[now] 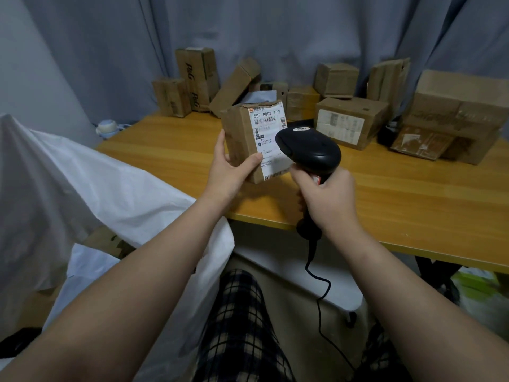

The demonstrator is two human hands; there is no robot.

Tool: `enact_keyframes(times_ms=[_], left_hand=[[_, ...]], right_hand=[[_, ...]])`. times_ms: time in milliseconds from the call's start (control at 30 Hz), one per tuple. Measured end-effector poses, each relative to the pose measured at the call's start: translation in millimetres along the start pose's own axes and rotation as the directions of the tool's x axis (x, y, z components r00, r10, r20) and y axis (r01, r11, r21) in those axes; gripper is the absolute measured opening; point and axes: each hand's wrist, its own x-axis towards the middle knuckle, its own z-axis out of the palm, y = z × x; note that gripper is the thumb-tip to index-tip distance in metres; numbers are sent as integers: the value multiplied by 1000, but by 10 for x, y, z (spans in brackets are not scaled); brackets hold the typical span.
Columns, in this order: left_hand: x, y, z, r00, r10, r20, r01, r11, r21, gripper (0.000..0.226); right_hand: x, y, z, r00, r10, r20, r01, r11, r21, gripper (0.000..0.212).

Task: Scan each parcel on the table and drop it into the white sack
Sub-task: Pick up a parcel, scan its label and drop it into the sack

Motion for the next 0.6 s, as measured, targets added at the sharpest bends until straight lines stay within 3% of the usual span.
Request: enact_keyframes(times_ms=[133,233,300,400,467,600], left_hand=[[-175,112,-391,999,47,-13,-45,994,100,99],[-404,237,-816,996,93,-2,-90,963,256,100],[-567,301,-1152,992,127,-8,-112,906,409,103],[-782,345,-1640,989,142,-36,-80,730,679,106],[-929,304,-1904,994,97,-55,-6,540,841,98],[-1084,46,-2255,995,-78,-67,86,265,961,85]], right_hand=[[-140,-184,229,994,-33,103,24,996,83,37],[-318,-269,464,971,-49,233,9,986,169,43],[-452,-278,632,945,-37,325,-24,983,182,37],[-657,-237,884,903,-24,430,-28,993,115,21],[-761,-204,1035,888,-12,459,-15,998,54,23],[-841,-156,1265,880,-1,476,16,1000,-26,26]])
